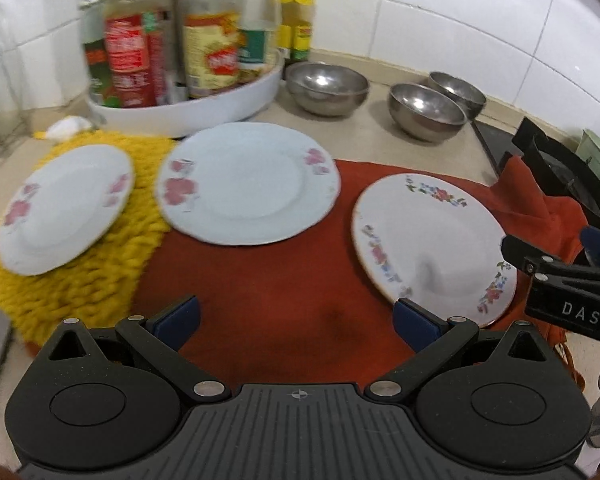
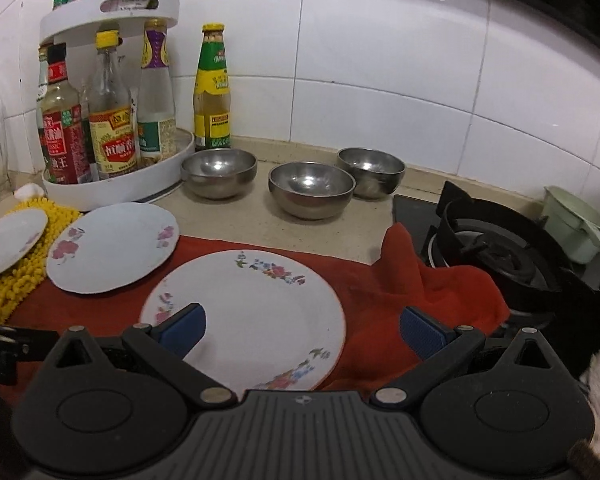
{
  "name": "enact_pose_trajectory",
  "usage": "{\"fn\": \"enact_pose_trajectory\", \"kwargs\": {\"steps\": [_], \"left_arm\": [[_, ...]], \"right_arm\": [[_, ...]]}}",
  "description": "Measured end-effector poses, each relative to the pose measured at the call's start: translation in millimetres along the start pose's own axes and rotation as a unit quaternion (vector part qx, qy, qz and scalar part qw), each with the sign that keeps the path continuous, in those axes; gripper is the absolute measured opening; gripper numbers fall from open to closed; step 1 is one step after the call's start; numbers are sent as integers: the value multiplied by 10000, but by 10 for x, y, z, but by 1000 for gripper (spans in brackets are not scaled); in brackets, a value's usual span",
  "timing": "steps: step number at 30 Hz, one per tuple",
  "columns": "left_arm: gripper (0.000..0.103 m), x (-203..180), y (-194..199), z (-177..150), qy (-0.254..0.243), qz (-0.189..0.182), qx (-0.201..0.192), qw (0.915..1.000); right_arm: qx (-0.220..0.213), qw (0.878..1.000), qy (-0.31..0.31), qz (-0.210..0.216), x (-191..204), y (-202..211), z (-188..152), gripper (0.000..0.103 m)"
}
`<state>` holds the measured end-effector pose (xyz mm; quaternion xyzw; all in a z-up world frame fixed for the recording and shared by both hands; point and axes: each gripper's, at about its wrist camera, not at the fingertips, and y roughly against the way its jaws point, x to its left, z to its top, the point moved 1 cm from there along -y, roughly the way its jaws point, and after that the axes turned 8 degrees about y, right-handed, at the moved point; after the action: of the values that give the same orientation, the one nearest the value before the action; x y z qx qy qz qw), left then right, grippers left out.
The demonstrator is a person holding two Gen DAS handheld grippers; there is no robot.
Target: Organize plates and bowls
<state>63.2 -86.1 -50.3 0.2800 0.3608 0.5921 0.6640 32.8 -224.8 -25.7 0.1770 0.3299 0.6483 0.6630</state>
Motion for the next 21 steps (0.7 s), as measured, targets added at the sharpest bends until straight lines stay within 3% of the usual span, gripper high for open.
{"fn": "enact_pose_trajectory", "kwargs": {"steps": [3, 9, 14, 16, 21], "left_arm": [[103, -113, -154, 36, 76, -149, 105, 9998], [102, -303, -425, 95, 357, -412, 232, 9982], [99, -445, -635, 106, 368, -388, 409, 9977], [98, -494, -688, 117, 368, -391, 421, 9977], [99, -591, -743, 128, 168, -353, 329, 9987]], "right_arm": [[181, 9997, 46, 130, -135, -192, 12, 98], [631, 9942, -292, 826, -405, -511, -30, 79], [666, 9881, -218, 1372, -494, -683, -35, 69], [639, 9843, -129, 1639, -500, -723, -23, 58], [884, 9758, -234, 1985, -576, -913, -63, 55]]}}
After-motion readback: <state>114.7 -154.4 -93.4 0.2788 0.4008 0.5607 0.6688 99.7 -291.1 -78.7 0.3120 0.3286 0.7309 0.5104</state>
